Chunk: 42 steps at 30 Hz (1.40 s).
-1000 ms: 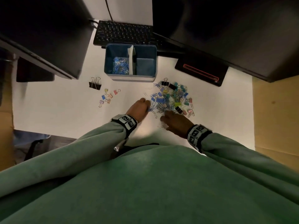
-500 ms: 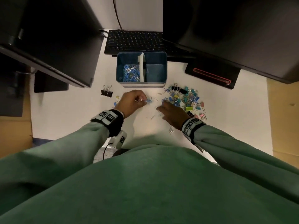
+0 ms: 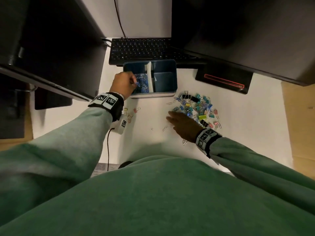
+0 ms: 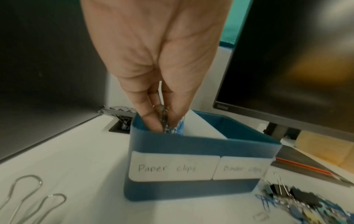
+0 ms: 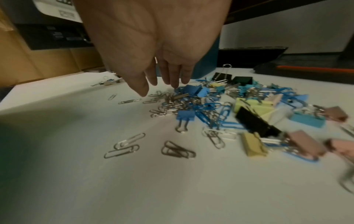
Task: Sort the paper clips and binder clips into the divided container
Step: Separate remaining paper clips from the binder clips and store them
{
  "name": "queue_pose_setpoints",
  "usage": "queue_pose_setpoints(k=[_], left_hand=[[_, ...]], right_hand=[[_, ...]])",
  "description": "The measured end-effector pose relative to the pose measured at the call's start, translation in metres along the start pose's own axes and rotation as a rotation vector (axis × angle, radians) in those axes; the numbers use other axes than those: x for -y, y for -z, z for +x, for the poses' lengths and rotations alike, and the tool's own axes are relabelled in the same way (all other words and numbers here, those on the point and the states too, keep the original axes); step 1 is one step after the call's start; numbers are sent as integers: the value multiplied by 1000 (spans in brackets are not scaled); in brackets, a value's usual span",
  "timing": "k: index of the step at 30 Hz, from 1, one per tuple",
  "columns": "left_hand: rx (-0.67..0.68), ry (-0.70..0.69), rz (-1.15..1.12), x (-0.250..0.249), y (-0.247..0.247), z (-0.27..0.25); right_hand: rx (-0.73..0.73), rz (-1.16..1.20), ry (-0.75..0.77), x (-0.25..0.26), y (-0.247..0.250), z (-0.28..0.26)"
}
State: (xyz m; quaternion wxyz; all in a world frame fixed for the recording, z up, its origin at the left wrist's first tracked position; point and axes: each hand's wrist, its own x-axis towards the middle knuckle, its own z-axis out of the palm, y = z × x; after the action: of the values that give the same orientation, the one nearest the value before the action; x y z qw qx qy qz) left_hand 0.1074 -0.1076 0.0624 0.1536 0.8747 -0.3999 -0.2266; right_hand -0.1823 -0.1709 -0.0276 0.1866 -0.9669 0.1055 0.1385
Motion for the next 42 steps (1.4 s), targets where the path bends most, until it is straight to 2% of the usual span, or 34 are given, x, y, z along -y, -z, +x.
queue_pose_setpoints(k=[2,4,7,8,9,10,12,13,15,18,22,25,28,30,32,36,38,42], left_hand=[[25,9,71,3,-10,1],[-34,-37,96,0,-17,-6],[-260,-269,59,-20,-27,-29],[-264,-354,39,-29,-34,-39],[-206,-424,12,-38,-44,-48],[-83,-465,2,-47,-56,-57],[206,-480,94,-61,-85,-65],[302,-478,170,-65,-101,-63],[397,-467,289,-70,-124,-54],[416,-465,392,-70,-142,-43],[402,-543,454,-52,-145,-54],[443,-595,446,-25,-144,-71],[449,-601,390,-11,-144,-87],[420,-550,378,-14,-145,-91],[379,-499,364,-24,-149,-88],[337,-463,354,-45,-157,-74],[354,-494,384,-53,-161,-69],[380,-580,453,-53,-165,-71]], right_hand=[[-57,8,-46,-8,2,-4],[-73,-47,-54,-18,2,-8],[-97,-46,-98,-33,4,-18],[-114,-30,-113,-37,6,-21],[-123,-10,-131,-41,8,-23],[-117,6,-151,-43,10,-23],[-120,19,-177,-42,13,-20],[-124,23,-175,-39,14,-18],[-114,26,-137,-32,15,-18],[-72,-32,-79,-33,12,-30],[-121,-151,-136,-55,15,-40],[-158,-164,-162,-62,21,-43],[-155,-131,-61,-44,17,-44],[-81,-102,12,-25,11,-46],[-36,-71,-46,-19,7,-46],[-148,203,-316,-37,9,-42],[-165,257,-332,-43,12,-42],[-112,214,-321,-45,14,-53]])
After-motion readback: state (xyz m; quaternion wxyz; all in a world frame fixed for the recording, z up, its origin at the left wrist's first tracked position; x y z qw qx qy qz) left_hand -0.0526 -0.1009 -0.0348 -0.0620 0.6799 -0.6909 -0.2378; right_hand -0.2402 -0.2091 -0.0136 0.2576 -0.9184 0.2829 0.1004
